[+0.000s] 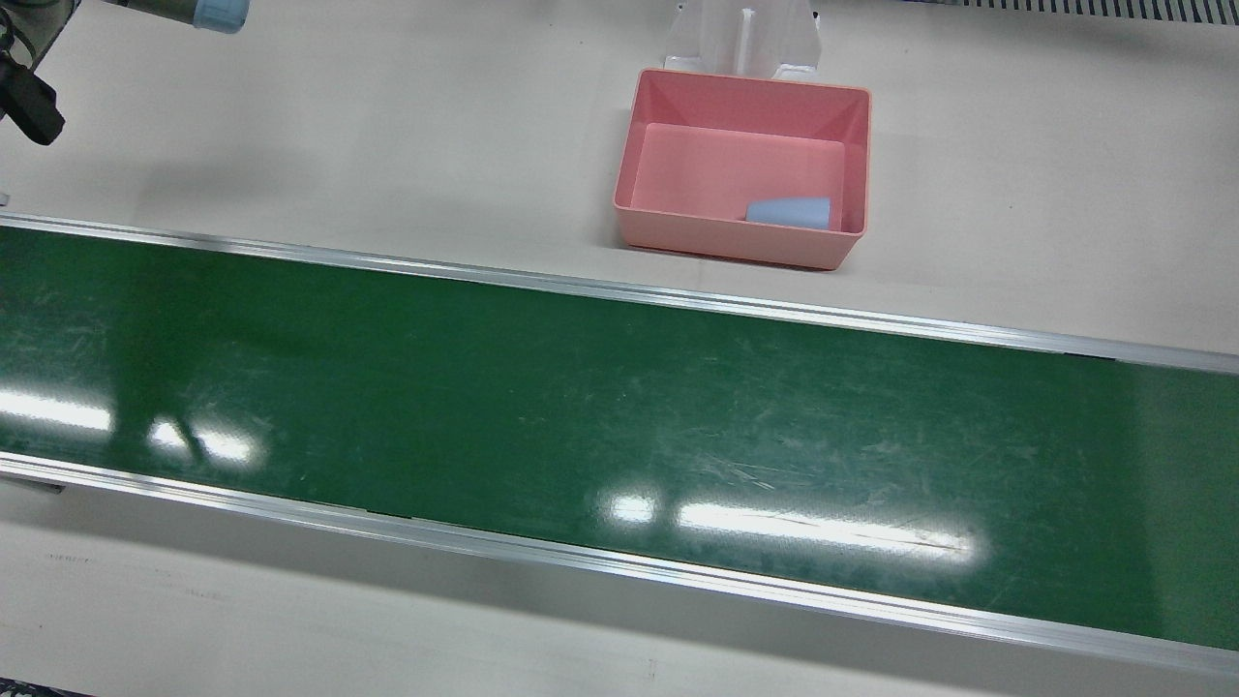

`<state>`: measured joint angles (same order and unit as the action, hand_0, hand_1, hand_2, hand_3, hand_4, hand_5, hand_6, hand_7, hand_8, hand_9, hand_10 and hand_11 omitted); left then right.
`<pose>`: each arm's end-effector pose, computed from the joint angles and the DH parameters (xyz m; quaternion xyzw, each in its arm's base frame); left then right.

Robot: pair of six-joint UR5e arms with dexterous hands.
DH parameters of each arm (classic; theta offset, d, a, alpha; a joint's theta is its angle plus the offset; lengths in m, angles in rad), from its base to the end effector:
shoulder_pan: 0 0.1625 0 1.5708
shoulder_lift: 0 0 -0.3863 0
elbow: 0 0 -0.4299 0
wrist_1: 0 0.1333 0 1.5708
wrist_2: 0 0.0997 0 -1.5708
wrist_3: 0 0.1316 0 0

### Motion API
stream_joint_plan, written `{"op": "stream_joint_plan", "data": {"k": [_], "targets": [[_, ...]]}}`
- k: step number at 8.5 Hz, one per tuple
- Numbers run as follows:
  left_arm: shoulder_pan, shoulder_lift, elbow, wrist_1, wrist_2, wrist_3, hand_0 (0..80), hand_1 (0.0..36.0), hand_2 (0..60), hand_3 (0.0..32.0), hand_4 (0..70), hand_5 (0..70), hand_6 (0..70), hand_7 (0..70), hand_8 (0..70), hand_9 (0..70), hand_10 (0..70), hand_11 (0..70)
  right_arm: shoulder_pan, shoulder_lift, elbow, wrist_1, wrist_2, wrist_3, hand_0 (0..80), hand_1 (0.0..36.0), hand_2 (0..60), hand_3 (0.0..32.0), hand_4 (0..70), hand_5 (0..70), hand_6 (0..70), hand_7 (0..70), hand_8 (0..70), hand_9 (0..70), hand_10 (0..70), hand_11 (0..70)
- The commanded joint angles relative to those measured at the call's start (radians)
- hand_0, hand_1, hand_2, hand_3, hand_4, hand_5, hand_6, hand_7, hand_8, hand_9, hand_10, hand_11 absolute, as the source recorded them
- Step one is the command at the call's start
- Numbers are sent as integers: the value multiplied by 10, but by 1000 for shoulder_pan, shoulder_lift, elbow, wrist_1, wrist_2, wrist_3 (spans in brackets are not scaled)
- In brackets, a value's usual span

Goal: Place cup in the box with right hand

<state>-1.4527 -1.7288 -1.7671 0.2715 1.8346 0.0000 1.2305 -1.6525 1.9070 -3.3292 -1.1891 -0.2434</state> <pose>-0.0277 -0.6063 0.4837 -0.1320 0.7229 -0.6645 0.1362 0.0006 -0.5445 0.5306 0.0947 -0.7225 0.6822 0.0603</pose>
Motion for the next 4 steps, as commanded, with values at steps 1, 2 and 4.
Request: {"op": "stream_joint_plan", "data": {"k": [1,2,4], "targets": [[0,0,0,0,0,0,0,0,0,0,0,0,0,0,0,0,0,0,142,-23,-159,114,-153,21,588,199,74,0,165,93,94,309,162,252,107,177],[0,0,0,0,0,0,0,0,0,0,0,0,0,0,0,0,0,0,161,-15,-199,178,-164,18,583,209,97,0,135,94,93,303,162,251,106,176],[0,0,0,0,0,0,0,0,0,0,0,0,0,0,0,0,0,0,191,-10,-218,186,-190,19,601,169,0,0,173,94,93,300,162,251,118,194]]}}
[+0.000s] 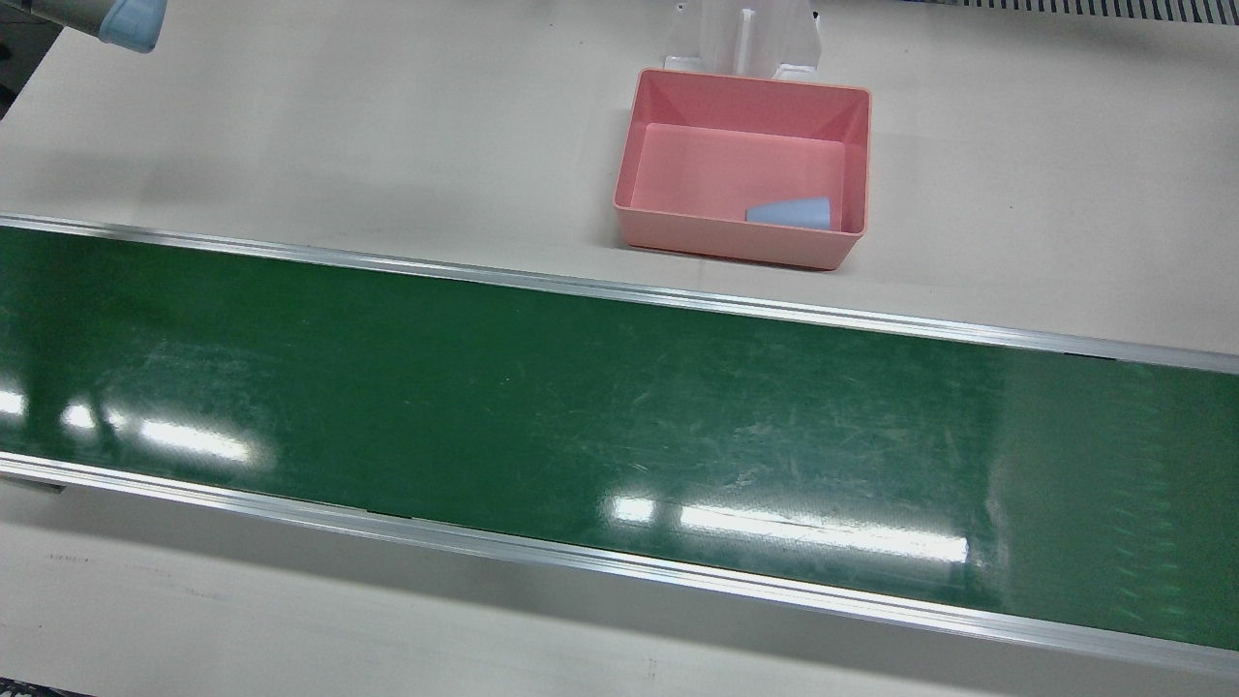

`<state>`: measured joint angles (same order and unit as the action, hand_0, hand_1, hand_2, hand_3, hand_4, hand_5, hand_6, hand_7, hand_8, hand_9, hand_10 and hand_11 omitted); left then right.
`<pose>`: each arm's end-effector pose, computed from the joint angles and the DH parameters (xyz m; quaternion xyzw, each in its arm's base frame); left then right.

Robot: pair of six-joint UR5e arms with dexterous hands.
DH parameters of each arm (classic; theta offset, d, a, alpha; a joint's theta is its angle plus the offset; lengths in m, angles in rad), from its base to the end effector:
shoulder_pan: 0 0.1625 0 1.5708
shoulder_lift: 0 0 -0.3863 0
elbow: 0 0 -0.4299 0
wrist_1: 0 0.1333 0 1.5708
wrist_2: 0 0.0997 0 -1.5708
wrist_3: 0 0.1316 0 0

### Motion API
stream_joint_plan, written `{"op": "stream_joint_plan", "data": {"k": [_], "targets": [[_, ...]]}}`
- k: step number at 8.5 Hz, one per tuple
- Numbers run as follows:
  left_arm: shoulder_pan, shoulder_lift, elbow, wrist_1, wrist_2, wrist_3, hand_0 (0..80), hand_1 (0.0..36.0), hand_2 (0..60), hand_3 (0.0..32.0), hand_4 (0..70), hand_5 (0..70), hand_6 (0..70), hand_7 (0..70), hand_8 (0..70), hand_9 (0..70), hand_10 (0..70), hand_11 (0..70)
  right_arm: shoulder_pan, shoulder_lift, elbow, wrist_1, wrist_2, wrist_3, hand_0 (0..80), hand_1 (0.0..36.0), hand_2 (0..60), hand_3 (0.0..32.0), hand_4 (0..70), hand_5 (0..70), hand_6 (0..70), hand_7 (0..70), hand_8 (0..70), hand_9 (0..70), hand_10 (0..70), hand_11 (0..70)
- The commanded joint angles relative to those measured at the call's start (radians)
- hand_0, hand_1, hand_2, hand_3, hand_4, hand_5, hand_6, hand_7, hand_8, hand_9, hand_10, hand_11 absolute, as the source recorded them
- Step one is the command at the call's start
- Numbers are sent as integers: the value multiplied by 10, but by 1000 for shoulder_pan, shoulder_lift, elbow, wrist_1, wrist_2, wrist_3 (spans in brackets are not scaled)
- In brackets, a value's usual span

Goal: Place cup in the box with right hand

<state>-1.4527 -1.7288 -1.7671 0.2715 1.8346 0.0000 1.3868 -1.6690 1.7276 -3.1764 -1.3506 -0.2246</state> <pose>-0.0277 -0.6063 0.4837 -0.1320 0.7229 -0.6645 0.1362 0.0638 -0.5429 0.6184 0.0912 -0.7094 0.6959 0.0639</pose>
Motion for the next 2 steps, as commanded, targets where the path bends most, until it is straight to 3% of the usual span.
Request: {"op": "stream_joint_plan", "data": {"k": [1,2], "targets": [[0,0,0,0,0,0,0,0,0,0,0,0,0,0,0,0,0,0,40,23,-36,32,-30,2,597,179,25,0,186,94,95,311,164,255,120,195],[0,0,0,0,0,0,0,0,0,0,0,0,0,0,0,0,0,0,46,26,-25,30,-33,2,590,188,53,0,189,93,96,315,165,256,121,197]]}}
